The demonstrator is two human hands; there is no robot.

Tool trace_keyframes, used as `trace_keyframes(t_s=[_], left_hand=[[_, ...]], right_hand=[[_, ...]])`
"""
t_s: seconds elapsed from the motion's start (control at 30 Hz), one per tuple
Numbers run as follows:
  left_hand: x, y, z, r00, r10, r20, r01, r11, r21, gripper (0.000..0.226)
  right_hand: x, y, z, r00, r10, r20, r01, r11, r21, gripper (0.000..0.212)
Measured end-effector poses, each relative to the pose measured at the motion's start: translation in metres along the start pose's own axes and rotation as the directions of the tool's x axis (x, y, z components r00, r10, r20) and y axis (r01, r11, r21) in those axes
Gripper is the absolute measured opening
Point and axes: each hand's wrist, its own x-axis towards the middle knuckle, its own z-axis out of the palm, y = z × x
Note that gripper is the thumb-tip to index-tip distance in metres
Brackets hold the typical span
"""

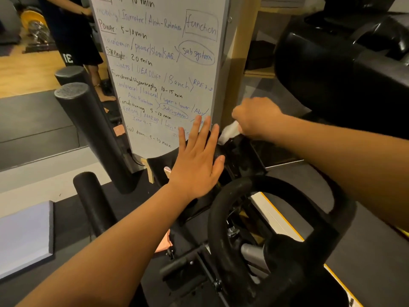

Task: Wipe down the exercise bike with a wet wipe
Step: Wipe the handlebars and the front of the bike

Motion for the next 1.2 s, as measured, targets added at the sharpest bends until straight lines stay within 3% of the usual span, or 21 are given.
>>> trace_keyframes(t_s=[0.03,0.1,0.17,0.27,0.4,0.47,0.6,0.67,0.73,0.83,0.9,0.93,1.07,1.2], left_hand=[[0.000,0.000,0.000,1.000,0.001,-0.002,-0.001,1.000,-0.004,0.068],[0.001,-0.001,0.000,1.000,0.008,-0.004,-0.008,1.000,-0.005,0.068],[0.001,-0.001,-0.001,1.000,0.015,-0.003,-0.015,1.000,-0.002,0.068],[0.000,-0.003,-0.001,1.000,0.015,0.004,-0.015,1.000,-0.011,0.069],[0.000,-0.003,0.000,1.000,0.007,0.007,-0.007,1.000,-0.020,0.069],[0.000,-0.002,-0.001,1.000,0.017,0.014,-0.016,0.999,-0.045,0.071],[-0.001,-0.004,-0.004,0.998,0.009,0.057,-0.005,0.998,-0.056,0.076],[-0.001,-0.004,-0.008,0.995,0.013,0.095,-0.009,0.999,-0.042,0.079],[-0.002,-0.005,-0.016,0.989,0.042,0.142,-0.035,0.998,-0.049,0.084],[-0.008,-0.012,-0.032,0.967,0.096,0.238,-0.071,0.991,-0.113,0.093],[-0.020,-0.019,-0.039,0.953,0.074,0.292,-0.074,0.997,-0.013,0.095],[-0.027,-0.021,-0.041,0.948,0.028,0.316,-0.055,0.995,0.078,0.094],[-0.052,-0.023,-0.043,0.912,-0.134,0.387,-0.034,0.916,0.399,0.091],[-0.064,-0.018,-0.047,0.885,-0.180,0.429,-0.063,0.867,0.495,0.091]], right_hand=[[0.006,0.001,0.000,0.999,-0.010,-0.045,0.013,0.998,0.069,0.014],[0.006,-0.006,0.009,0.998,-0.050,0.044,0.042,0.986,0.164,0.028],[-0.006,-0.018,0.029,0.983,-0.078,0.165,0.053,0.987,0.150,0.040],[-0.022,-0.024,0.057,0.961,-0.113,0.253,0.080,0.988,0.135,0.034],[-0.035,0.001,0.067,0.850,-0.109,0.516,-0.108,0.922,0.373,0.009],[-0.034,0.006,0.058,0.788,-0.137,0.600,-0.202,0.863,0.463,0.011],[-0.025,-0.022,0.042,0.740,-0.266,0.617,-0.139,0.838,0.527,0.021],[-0.022,-0.023,0.039,0.763,-0.323,0.560,-0.190,0.716,0.672,0.020],[-0.020,-0.017,0.037,0.822,-0.330,0.464,-0.272,0.487,0.830,0.018],[-0.018,-0.015,0.032,0.929,-0.212,0.303,-0.238,0.283,0.929,0.011],[-0.017,-0.024,0.024,0.977,-0.085,0.196,-0.191,0.068,0.979,0.009],[-0.017,-0.028,0.021,0.989,-0.014,0.147,-0.147,0.015,0.989,0.011],[-0.027,-0.050,0.017,0.992,0.128,-0.021,-0.014,0.266,0.964,0.014],[-0.060,-0.059,0.011,0.999,-0.037,0.024,0.002,0.582,0.813,0.010]])
